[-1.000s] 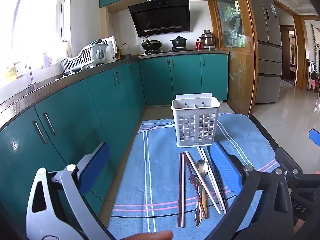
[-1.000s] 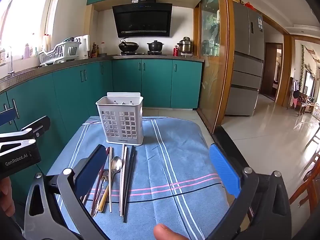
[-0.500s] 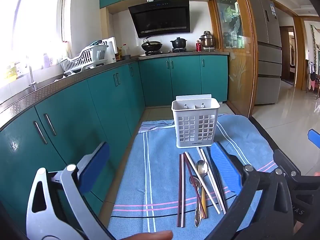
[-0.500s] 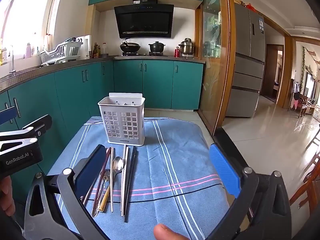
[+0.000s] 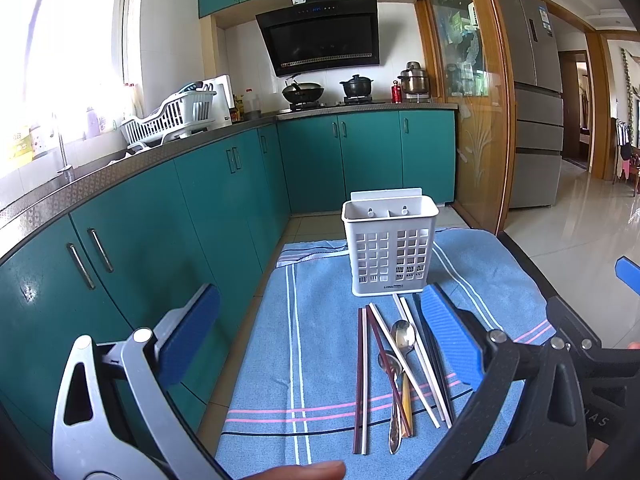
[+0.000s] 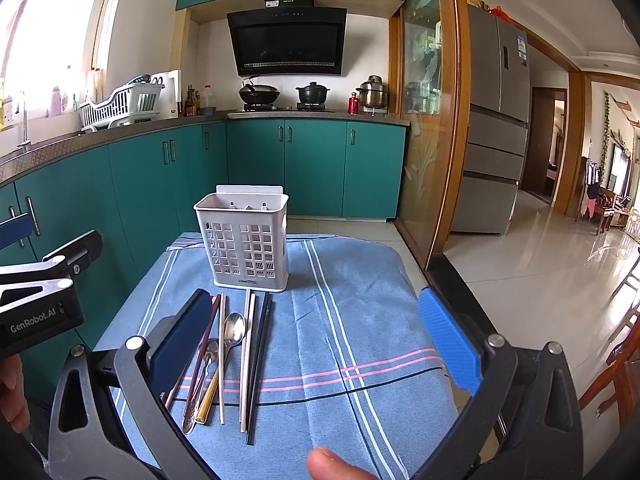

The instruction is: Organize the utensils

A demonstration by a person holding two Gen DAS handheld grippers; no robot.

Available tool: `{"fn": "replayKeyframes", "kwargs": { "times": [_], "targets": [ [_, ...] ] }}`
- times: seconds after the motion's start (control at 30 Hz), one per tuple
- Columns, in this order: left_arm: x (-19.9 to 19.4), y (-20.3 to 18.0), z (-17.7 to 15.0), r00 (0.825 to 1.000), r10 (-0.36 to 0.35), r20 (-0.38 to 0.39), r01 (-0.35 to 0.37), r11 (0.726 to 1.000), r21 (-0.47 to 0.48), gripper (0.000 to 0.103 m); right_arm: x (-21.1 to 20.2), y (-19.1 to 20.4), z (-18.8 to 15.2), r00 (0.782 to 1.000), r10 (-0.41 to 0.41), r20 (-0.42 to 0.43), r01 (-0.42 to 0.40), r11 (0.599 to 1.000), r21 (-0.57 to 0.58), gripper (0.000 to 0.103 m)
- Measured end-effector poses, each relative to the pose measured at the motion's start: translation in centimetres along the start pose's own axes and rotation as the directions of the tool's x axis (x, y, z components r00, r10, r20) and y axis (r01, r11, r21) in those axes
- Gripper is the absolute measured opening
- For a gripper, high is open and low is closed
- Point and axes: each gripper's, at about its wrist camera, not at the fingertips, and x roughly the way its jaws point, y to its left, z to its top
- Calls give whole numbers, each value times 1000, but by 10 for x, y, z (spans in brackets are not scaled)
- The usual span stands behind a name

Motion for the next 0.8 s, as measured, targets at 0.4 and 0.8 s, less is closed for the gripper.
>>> {"fn": "replayKeyframes", "kwargs": {
  "times": [0.4, 0.8],
  "targets": [
    [-1, -1, 1, 1000, -2, 1, 2, 1000, -5, 100, 5, 1, -5, 1000, 2, -1, -2, 1000, -8, 100],
    [3, -1, -1, 1000, -3, -2, 3, 1000, -2, 100, 5, 0, -6, 1000, 3, -1, -3, 1000, -13, 100]
  ]
}}
